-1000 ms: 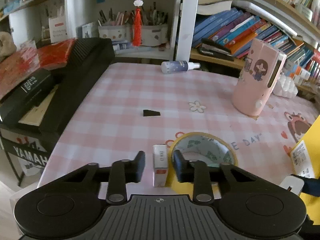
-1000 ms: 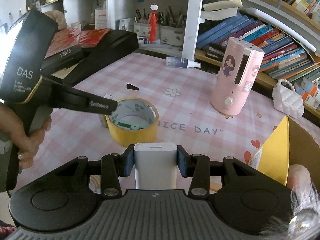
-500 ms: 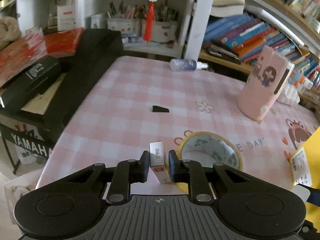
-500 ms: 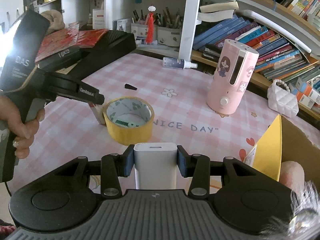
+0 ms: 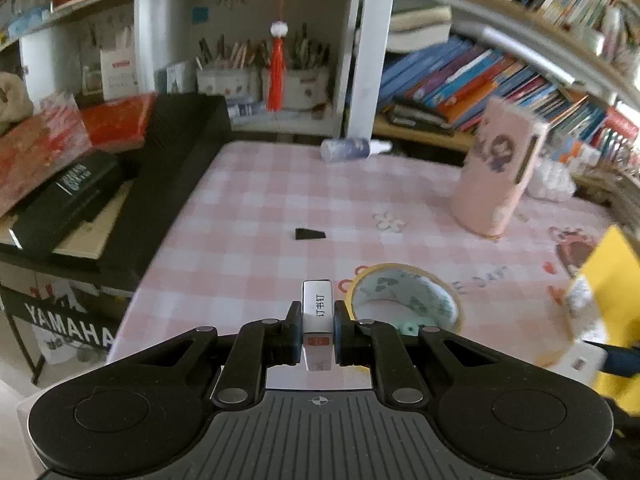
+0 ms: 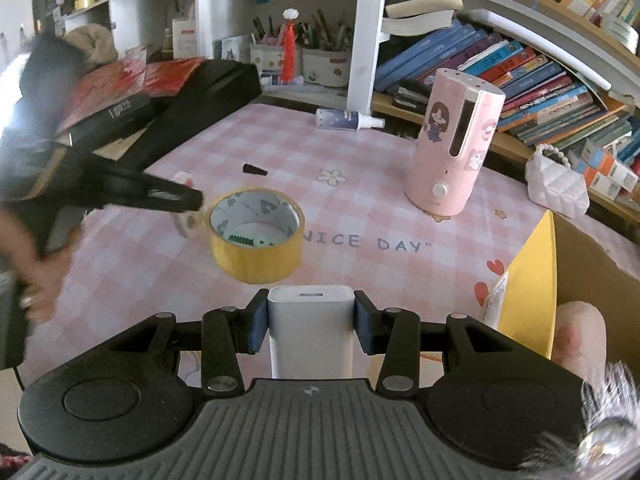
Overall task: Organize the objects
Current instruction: 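Carry the small box and white charger over the yellow box with both tools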
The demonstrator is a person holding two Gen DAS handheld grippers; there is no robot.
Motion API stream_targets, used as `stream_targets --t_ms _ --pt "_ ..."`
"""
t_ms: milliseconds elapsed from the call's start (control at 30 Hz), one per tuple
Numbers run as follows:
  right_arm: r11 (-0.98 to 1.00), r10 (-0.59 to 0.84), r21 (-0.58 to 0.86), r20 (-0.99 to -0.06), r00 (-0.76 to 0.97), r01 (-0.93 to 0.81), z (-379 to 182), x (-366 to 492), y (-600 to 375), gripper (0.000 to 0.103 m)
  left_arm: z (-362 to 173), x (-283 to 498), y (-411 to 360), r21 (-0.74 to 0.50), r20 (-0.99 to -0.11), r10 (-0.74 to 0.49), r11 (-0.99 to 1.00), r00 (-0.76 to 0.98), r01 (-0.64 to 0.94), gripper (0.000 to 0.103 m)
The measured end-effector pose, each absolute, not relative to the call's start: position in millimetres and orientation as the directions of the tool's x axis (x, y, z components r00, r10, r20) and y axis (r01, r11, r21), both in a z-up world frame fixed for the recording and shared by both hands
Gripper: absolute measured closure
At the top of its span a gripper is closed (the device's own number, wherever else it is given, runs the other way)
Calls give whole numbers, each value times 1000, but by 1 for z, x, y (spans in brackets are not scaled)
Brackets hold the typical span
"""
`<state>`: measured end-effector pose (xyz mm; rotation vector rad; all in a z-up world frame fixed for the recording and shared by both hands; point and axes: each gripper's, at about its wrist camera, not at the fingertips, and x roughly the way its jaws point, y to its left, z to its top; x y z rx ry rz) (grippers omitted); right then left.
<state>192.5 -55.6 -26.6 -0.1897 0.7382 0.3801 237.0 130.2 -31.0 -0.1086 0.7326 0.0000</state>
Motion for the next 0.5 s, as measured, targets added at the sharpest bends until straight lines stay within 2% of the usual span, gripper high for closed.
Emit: stream_targets --t_ms 233,500 --pt "941 265 24 -672 691 -337 -14 182 -60 63 -1 187 136 -162 -631 -110 987 768 8 90" --pt "952 257 41 -647 718 -303 1 139 -57 63 9 135 130 -194 -609 -202 976 767 103 90"
